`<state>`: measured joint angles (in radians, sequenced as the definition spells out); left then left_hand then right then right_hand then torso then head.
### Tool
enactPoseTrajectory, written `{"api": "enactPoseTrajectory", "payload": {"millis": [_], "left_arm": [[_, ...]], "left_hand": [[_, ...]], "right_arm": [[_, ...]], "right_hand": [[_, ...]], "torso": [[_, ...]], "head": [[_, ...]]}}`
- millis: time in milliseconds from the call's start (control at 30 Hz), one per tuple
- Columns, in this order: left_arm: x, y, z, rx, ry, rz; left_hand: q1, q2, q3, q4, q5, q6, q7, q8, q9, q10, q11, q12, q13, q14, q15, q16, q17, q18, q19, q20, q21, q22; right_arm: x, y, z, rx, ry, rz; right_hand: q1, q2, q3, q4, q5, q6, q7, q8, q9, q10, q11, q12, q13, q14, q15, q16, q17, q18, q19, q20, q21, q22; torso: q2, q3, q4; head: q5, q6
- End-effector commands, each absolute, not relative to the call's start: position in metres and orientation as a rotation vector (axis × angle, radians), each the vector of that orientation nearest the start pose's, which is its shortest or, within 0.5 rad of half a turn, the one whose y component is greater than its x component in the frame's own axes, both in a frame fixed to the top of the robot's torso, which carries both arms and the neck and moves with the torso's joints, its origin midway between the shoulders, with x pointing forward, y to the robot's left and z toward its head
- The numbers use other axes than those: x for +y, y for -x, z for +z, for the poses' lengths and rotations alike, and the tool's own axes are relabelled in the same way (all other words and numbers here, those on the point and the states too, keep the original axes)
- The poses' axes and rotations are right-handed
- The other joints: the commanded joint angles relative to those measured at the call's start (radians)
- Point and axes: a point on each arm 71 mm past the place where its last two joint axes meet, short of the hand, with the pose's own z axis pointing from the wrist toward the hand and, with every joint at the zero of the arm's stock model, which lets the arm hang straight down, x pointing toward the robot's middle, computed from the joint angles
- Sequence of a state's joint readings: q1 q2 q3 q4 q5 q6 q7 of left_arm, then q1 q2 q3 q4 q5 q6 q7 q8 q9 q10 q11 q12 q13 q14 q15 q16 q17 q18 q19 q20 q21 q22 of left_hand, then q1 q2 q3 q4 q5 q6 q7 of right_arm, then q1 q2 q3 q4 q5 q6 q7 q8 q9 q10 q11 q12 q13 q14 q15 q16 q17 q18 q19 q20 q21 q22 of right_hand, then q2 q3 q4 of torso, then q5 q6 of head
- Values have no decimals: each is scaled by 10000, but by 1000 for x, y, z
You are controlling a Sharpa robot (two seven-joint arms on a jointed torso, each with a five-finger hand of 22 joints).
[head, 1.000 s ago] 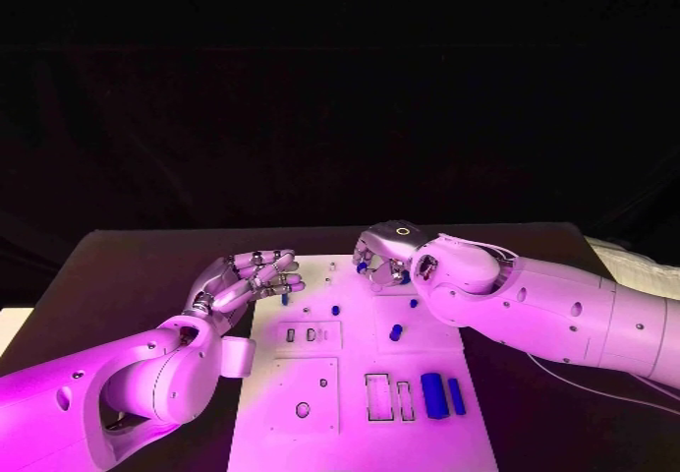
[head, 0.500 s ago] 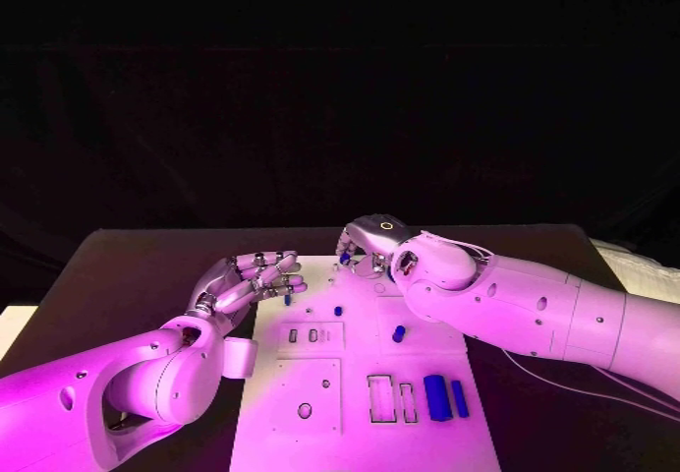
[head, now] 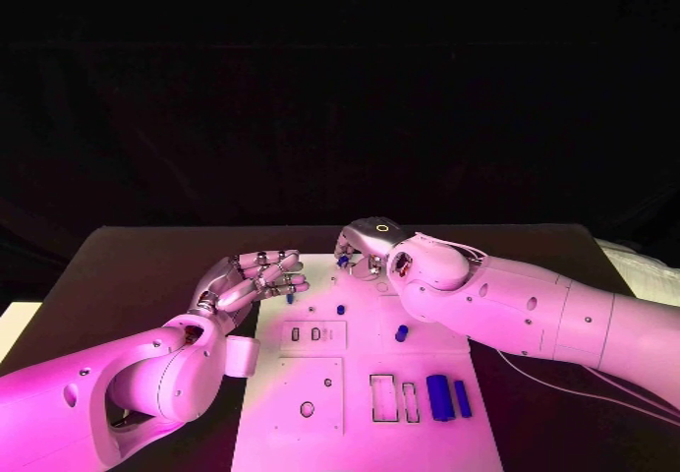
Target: Assemble the parts on the task board
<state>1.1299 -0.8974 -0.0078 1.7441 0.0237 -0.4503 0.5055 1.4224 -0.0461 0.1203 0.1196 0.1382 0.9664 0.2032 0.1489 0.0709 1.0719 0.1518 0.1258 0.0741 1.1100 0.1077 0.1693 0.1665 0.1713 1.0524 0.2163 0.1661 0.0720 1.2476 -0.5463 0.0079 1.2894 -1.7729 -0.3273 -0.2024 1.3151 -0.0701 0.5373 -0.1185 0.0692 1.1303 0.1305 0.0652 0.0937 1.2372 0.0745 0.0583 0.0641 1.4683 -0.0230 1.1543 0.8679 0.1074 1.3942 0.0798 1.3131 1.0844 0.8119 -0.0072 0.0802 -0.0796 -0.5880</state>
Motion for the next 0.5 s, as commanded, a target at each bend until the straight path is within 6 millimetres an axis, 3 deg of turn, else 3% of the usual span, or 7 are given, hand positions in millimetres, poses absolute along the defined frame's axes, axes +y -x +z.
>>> {"api": "enactPoseTrajectory", "payload": {"millis": [33,500], "left_arm": [[179,-440,-172,13335,11284,-16595],[179,-440,-172,13370,11288,-16620]], "left_hand": [[7,3,1,-67,-64,1,52,-47,-11,-22,41,-77,-12,60,30,-44,13,112,77,13,-45,-16],[5,4,-1,-73,-64,-2,53,-53,-12,-27,44,-88,-15,59,32,-52,17,111,78,14,-53,-18]], "right_arm": [[-111,-534,-154,14847,3984,4596],[-105,-537,-157,14854,3969,4472]], "right_hand": [[7,-30,17,50,13,-72,26,-24,-15,-2,-62,30,19,209,79,35,16,-181,-11,52,43,15],[-25,-54,12,72,24,-100,27,-28,-18,-27,-59,26,17,198,81,32,-12,-172,-35,62,34,-15]], "torso": [[15,2,2],[36,-9,24]], "head": [[-1,14],[5,-1]]}}
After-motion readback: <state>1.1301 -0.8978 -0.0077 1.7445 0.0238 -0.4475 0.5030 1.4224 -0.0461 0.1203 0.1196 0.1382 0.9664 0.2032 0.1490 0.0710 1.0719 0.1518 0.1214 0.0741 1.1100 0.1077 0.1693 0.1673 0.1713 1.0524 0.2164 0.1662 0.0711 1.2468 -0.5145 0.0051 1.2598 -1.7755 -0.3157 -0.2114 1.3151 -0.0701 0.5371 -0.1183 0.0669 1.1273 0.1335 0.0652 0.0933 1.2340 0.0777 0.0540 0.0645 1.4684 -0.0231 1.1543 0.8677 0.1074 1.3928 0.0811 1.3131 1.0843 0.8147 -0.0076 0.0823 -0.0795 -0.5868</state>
